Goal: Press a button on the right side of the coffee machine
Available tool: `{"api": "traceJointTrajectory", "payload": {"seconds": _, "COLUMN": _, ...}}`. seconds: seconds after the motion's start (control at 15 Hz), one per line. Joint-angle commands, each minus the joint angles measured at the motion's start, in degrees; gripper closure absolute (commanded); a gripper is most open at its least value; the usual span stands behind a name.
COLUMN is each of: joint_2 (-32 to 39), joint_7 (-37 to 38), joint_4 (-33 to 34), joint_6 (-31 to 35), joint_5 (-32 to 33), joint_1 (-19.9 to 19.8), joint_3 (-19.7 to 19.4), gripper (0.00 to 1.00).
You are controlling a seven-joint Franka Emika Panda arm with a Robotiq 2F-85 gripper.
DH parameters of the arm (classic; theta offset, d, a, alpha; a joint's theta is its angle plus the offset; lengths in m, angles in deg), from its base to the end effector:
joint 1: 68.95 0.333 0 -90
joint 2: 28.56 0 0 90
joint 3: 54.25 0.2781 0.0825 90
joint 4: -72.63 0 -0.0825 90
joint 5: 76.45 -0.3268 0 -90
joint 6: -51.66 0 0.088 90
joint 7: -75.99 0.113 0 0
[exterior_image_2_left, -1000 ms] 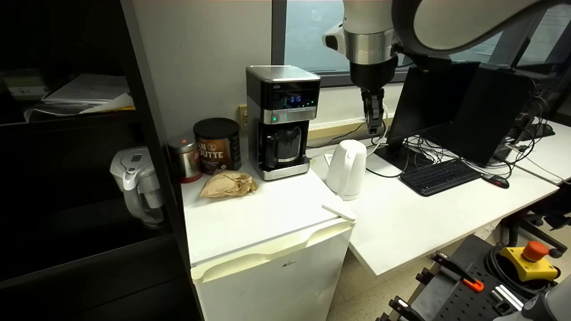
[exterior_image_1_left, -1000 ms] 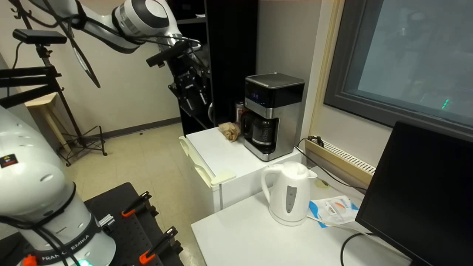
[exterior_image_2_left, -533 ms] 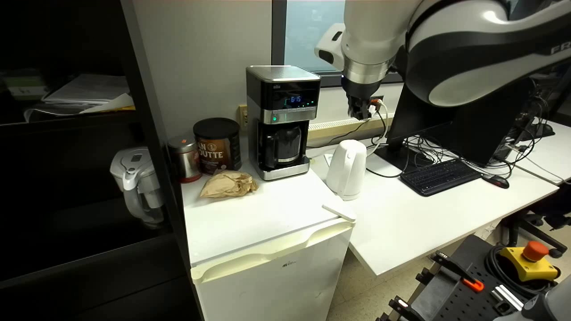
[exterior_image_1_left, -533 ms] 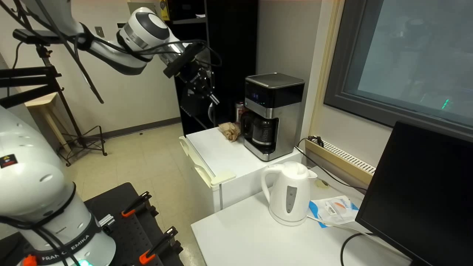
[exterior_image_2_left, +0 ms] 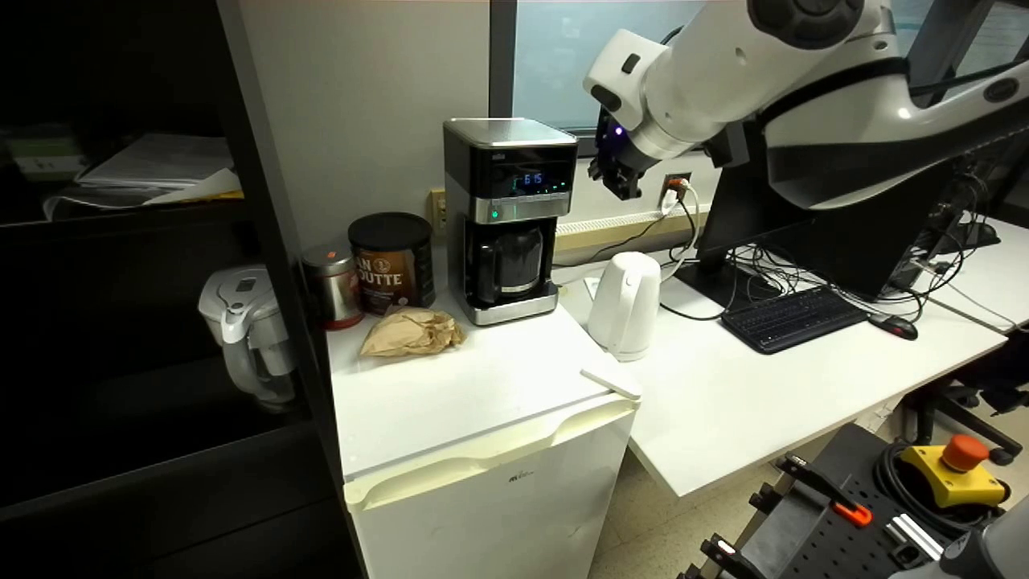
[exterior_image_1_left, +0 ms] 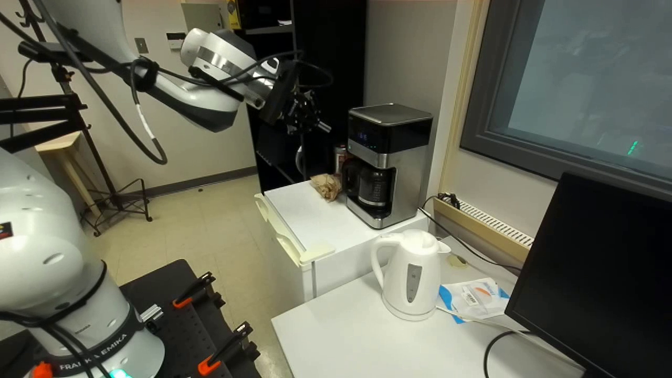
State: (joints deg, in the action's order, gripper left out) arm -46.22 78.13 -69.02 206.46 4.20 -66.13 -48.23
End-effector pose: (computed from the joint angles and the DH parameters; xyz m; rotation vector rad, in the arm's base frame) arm 0.4203 0.0979 0.4331 1.7595 1.3451 0.5874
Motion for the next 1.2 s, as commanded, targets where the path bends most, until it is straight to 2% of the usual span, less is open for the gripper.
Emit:
{"api": "traceJointTrajectory", "payload": {"seconds": 0.0, "joint_2": 3.26, "joint_7": 12.0, "joint_4": 2.84, "joint_6": 6.97, "joint_5": 12.59, "joint_1": -2.53, "joint_3": -1.22, "gripper": 0.98}}
{"api": "traceJointTrajectory", "payload": {"seconds": 0.27, "joint_2": 7.33, "joint_7": 22.65, "joint_4": 5.93, "joint_6": 9.12, "joint_5": 22.39, "joint_1": -3.41, "joint_3": -2.66, "gripper": 0.97}}
{"api": "traceJointTrajectory", "payload": {"seconds": 0.47, "joint_2": 10.9, "joint_7": 28.22, "joint_4": 8.36, "joint_6": 9.48, "joint_5": 26.91, "joint_1": -3.59, "joint_3": -3.54, "gripper": 0.98}}
{"api": "traceJointTrajectory", "payload": {"seconds": 1.13, "joint_2": 20.83, "joint_7": 38.22, "joint_4": 15.51, "joint_6": 10.13, "joint_5": 34.86, "joint_1": -3.9, "joint_3": -4.5, "gripper": 0.98}}
